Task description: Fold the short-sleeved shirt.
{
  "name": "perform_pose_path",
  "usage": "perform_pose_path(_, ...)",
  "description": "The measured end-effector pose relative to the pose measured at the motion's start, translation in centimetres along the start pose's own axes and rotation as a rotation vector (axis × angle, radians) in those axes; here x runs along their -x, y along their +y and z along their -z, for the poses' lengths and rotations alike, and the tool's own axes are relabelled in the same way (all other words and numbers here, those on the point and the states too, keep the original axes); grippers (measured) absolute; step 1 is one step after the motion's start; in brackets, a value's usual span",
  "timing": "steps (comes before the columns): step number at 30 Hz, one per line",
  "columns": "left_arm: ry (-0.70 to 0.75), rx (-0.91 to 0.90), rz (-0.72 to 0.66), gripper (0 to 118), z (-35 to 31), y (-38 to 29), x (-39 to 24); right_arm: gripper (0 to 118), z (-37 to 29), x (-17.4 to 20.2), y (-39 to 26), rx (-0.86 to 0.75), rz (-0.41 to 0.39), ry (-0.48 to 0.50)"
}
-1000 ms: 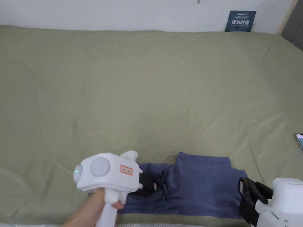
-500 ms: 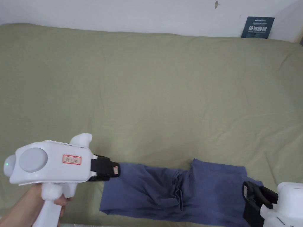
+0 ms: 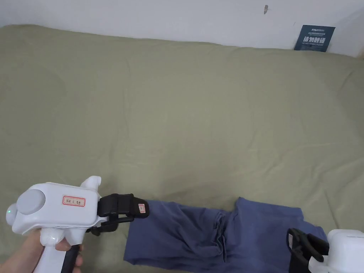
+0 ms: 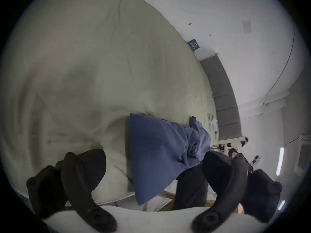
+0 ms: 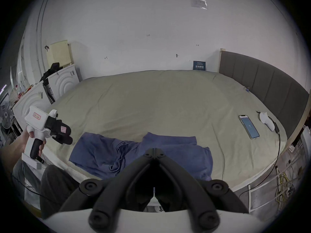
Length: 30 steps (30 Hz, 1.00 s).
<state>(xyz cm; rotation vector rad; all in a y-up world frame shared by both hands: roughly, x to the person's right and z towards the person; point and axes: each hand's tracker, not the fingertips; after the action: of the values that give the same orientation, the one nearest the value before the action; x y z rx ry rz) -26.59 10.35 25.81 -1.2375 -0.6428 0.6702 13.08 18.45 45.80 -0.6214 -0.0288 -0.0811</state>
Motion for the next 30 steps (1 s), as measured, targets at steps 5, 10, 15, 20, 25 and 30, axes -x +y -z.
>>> perform_pose_path(5,-0.17,0.041,-0.075,116,2.0,0.0,1.1,0,0.3,0.0,-0.4,0.021,0.001,-0.004)
perform_pose_path(10,-0.013,0.037,-0.086,11,4.0,-0.1,1.6,0,0.3,0.3,-0.4,0.029,-0.003,-0.003)
perform_pose_path(15,-0.045,-0.023,-0.108,11,2.0,-0.4,0.8,0,-0.1,0.5,-0.2,0.019,-0.017,0.002)
perform_pose_path(20,0.0,-0.152,-0.174,11,-2.5,0.7,2.2,0,-0.2,0.6,0.8,-0.007,-0.029,0.019)
perform_pose_path(25,0.149,-0.218,-0.121,11,-10.8,-0.5,2.6,0,0.1,1.3,1.6,-0.036,-0.052,0.054)
perform_pose_path(30,0.235,-0.235,-0.062,11,-16.3,-2.1,1.8,0,0.5,2.4,1.8,-0.048,-0.057,0.095)
